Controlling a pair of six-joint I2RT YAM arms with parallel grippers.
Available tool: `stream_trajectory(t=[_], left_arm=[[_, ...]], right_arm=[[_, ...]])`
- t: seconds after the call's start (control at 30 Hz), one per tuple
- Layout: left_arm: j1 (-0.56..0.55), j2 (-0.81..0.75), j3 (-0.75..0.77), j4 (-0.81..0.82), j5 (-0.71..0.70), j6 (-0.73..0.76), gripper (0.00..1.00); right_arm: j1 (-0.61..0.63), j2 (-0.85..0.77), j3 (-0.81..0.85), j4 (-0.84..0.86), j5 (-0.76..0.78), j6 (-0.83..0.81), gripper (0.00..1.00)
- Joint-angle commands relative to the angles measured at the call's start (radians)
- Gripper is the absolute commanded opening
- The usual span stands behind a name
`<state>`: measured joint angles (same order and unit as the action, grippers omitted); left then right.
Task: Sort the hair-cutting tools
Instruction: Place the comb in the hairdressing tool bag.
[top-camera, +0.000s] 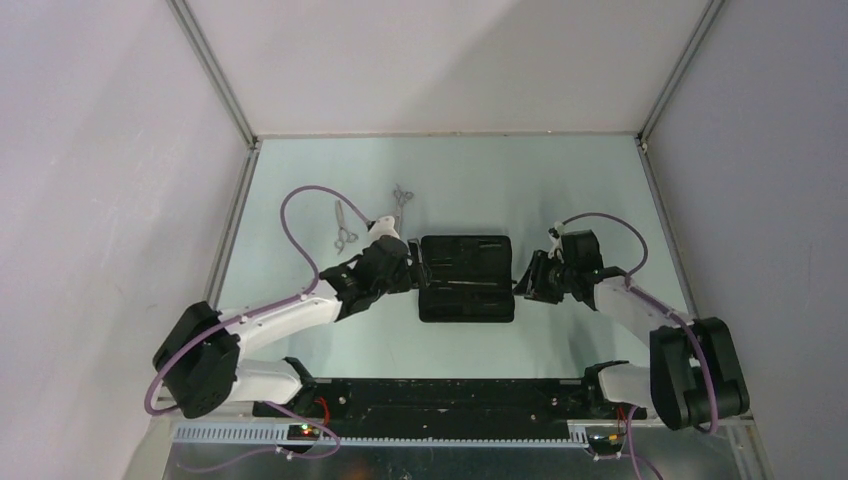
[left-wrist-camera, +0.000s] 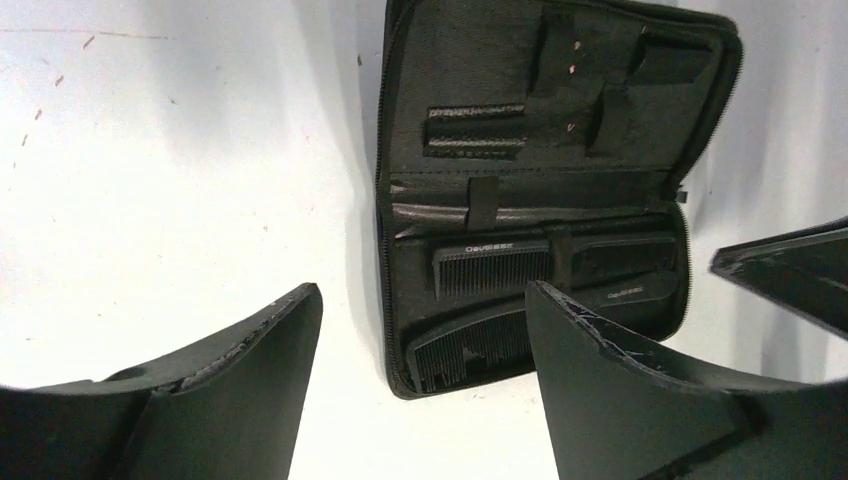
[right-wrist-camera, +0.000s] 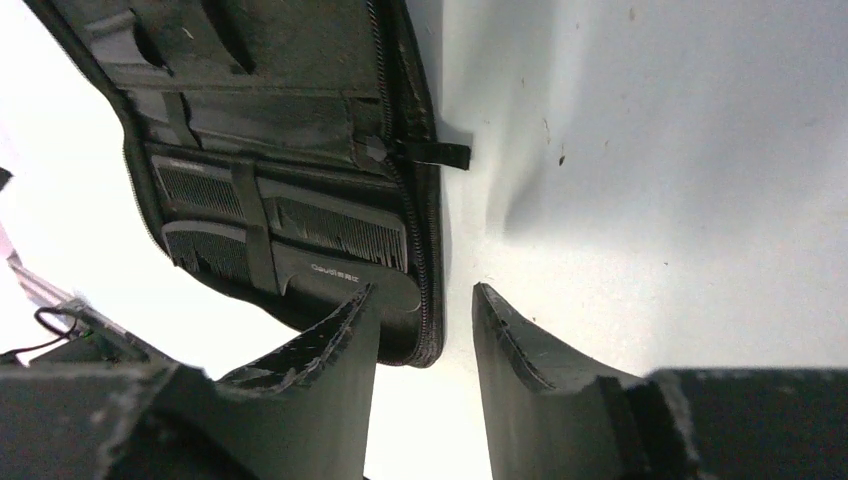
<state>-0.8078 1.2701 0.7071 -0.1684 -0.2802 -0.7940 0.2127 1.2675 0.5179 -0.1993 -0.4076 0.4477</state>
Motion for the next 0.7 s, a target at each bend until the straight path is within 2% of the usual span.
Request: stream_trajectory(t=[0.0,0.2,0.67], left_arm=[[-0.007,0.032,-0.013,0.007,0.011,-0.005,0.8],[0.008,0.115,-0.015,0.062,0.067,-0.028,0.76],[0.025,0.229,0.008,0.121,0.156,-0.039,0.65]], right_arm=[[0.037,-0.1,0.085,-0.094,0.133,-0.032,0.45],[0.146,-0.163,0.136,-0.115,0.251,-0.009,0.44],[0.217,0.073,0.164,-0.015,0.256,0.051,0.43]])
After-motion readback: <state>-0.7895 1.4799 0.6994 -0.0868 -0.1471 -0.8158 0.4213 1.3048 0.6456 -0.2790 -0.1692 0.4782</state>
